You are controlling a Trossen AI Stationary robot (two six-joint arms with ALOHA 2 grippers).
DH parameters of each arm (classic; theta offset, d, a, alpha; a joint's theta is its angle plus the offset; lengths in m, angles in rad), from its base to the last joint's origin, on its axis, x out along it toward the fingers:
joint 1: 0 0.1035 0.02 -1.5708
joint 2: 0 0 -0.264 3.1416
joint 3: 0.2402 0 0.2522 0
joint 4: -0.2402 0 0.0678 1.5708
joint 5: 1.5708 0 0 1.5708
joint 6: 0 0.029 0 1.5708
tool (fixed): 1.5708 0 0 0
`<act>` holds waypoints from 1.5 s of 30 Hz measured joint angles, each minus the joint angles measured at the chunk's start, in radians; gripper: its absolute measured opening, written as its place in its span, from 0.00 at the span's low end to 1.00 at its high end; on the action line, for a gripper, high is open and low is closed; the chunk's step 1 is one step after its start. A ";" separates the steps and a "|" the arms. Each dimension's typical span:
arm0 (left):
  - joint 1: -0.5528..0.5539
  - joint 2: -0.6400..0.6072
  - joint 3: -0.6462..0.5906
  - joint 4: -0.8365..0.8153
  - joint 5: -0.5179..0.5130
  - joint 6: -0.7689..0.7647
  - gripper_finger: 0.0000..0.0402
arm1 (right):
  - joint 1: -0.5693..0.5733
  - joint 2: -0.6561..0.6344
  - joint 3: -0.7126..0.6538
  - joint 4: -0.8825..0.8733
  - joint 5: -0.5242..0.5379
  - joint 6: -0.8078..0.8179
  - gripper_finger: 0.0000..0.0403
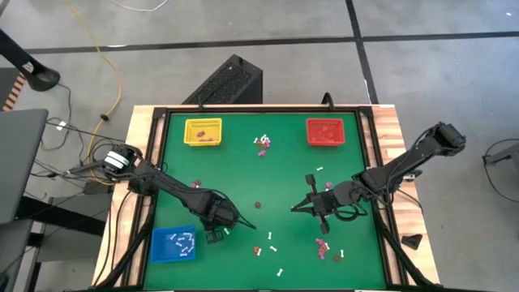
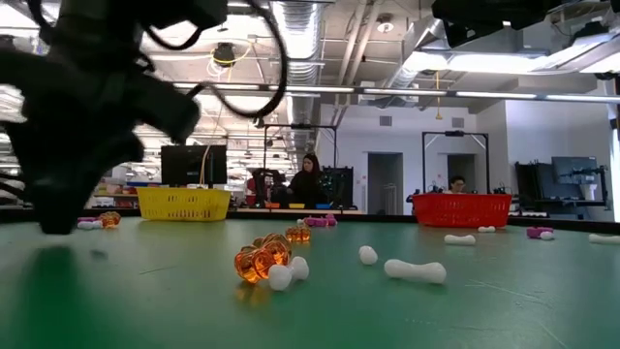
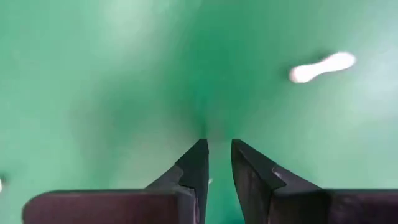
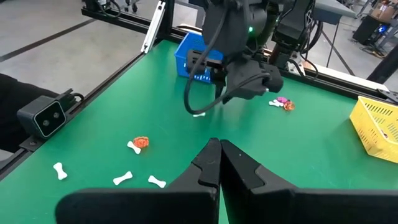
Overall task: Sort Halloween decoration
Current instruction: Put the white bone toy into the blue bin
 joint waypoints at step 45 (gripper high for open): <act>0.102 0.117 0.070 0.444 -0.179 1.083 0.36 | 0.000 0.000 0.000 -0.017 0.000 0.001 0.08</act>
